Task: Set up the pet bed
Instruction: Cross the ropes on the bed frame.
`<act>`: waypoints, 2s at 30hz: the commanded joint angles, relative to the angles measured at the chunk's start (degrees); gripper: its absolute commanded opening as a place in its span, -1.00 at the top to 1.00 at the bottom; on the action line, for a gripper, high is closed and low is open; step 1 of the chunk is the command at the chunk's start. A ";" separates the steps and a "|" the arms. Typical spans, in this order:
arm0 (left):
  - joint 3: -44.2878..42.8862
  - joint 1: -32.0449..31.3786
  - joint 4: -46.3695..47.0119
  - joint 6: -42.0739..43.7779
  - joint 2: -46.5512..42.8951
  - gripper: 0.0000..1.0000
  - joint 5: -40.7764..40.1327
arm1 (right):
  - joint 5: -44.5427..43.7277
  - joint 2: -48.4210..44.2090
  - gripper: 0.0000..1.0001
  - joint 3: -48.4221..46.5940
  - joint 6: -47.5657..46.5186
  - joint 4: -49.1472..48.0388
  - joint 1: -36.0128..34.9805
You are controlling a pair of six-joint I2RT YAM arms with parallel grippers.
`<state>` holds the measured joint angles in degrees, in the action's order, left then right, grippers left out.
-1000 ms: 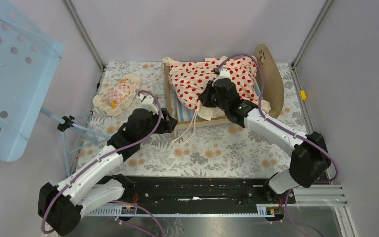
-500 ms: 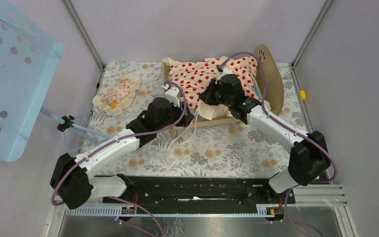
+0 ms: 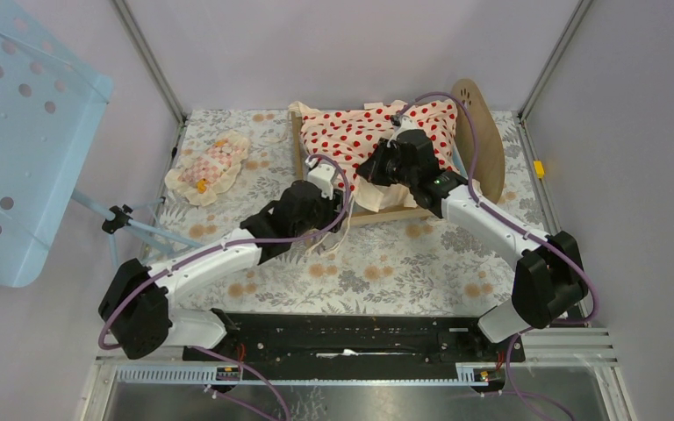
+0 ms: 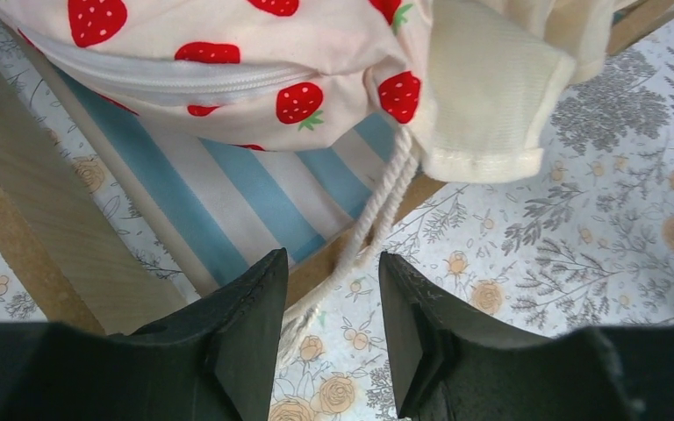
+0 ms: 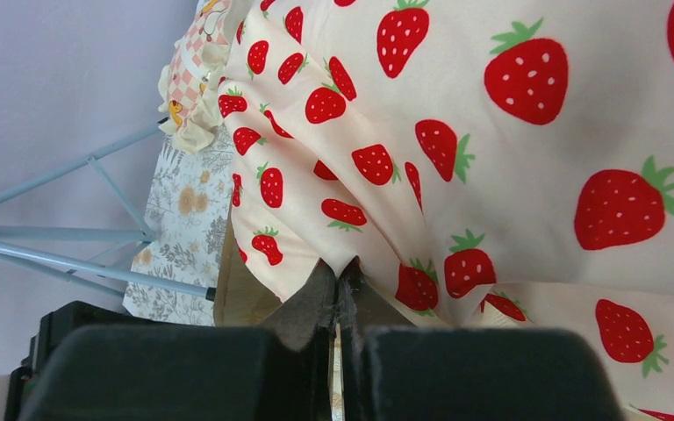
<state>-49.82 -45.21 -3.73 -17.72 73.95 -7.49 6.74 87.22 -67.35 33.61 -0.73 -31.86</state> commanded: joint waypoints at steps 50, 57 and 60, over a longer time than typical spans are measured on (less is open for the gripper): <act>-1.72 -0.59 5.60 -3.94 11.48 0.04 -16.56 | 2.31 0.16 1.00 -0.76 2.23 -1.03 1.94; -4.09 -0.58 2.55 -3.09 12.04 0.34 -21.24 | 2.28 0.07 1.00 -0.94 1.81 -0.26 2.15; -4.63 -0.58 1.17 -2.09 10.62 0.35 -23.61 | 2.31 0.00 1.00 -0.84 1.75 -0.23 2.24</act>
<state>-52.16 -46.06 0.45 -21.67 86.26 -25.87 8.71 87.29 -67.33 35.88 -0.54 -30.52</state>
